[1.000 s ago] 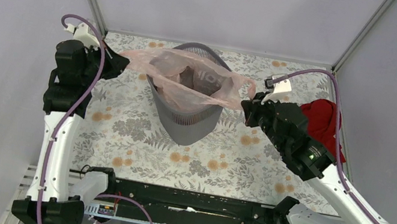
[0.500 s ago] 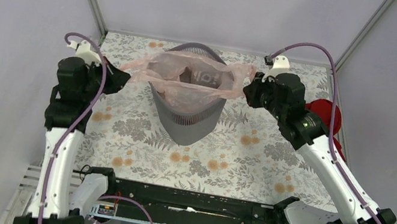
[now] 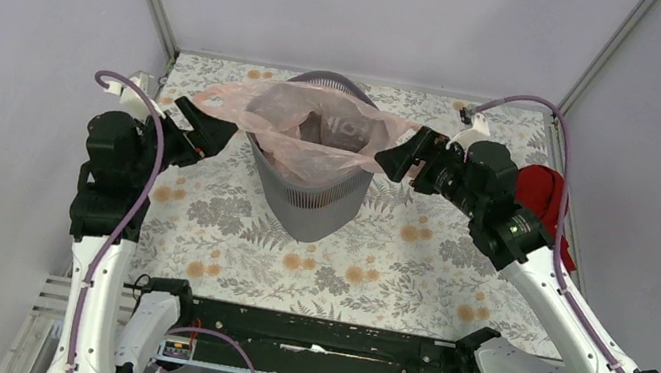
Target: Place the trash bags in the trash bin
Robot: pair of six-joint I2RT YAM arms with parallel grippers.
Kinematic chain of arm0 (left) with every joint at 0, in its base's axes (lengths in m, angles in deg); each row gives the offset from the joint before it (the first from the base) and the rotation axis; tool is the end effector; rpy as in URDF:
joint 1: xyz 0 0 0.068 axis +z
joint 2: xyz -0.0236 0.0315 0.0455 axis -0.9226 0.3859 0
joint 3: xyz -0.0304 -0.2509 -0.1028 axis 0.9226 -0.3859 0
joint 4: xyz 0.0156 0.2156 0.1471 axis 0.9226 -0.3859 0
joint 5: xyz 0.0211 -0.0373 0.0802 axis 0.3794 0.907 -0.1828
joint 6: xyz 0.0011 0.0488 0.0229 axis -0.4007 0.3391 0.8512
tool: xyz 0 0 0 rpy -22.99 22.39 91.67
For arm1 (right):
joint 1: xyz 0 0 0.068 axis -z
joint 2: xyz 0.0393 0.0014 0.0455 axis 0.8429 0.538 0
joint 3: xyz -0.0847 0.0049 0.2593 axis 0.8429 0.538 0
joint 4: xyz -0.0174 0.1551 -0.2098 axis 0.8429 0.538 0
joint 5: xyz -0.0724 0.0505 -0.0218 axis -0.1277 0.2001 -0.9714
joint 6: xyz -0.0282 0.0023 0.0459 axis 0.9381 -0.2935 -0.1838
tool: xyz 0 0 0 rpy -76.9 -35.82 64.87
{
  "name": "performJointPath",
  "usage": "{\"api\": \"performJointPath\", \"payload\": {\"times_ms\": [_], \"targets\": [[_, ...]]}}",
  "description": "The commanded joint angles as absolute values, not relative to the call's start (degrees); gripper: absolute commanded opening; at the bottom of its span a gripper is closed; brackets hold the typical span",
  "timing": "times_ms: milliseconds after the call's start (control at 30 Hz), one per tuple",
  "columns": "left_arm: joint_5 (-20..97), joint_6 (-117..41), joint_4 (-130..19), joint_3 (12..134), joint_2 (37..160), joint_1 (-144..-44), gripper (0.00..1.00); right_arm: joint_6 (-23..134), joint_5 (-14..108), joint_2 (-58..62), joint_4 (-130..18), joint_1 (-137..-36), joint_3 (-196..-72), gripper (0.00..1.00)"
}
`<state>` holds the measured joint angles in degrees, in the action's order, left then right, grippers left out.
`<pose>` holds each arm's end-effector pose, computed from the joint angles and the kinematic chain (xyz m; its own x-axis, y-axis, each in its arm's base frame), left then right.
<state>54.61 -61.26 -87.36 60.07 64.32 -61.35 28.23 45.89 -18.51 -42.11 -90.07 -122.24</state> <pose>0.1420 0.0000 0.3972 -0.3495 -0.5624 -0.7494 0.1334 0.7618 -0.6339 0.1992 0.1324 0.3968 -0.4847 0.3496 -0.8018 -0.4341 0.6997 0.5675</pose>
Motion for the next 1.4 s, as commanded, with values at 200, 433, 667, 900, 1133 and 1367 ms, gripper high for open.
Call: {"api": "performJointPath", "payload": {"times_ms": [200, 433, 667, 900, 1133, 1367], "targets": [[60.0, -70.5, -78.3, 57.8, 66.2, -61.1, 0.91, 9.7, 43.4, -24.6, -46.0, -89.9, -117.1, 0.99], [57.7, -70.3, -75.8, 59.0, 69.4, -61.2, 0.84, 4.2, 40.0, -25.4, -48.7, -89.9, -114.5, 0.91], [57.7, -70.3, -73.7, 59.2, 71.0, -61.1, 0.38, -1.9, 44.0, -24.0, -52.1, -89.9, -112.8, 0.48], [59.3, -67.4, -79.1, 57.6, 66.9, -61.1, 0.02, 1.9, 45.5, -27.9, -48.1, -89.9, -110.2, 0.16], [55.0, -59.5, -89.6, 55.5, 60.8, -61.2, 0.0, 9.9, 51.9, -31.7, -47.8, -89.9, -103.9, 0.08], [47.1, -55.9, -93.0, 53.8, 57.9, -61.1, 0.0, 13.5, 60.2, -30.5, -50.5, -89.9, -103.4, 0.12]]}}
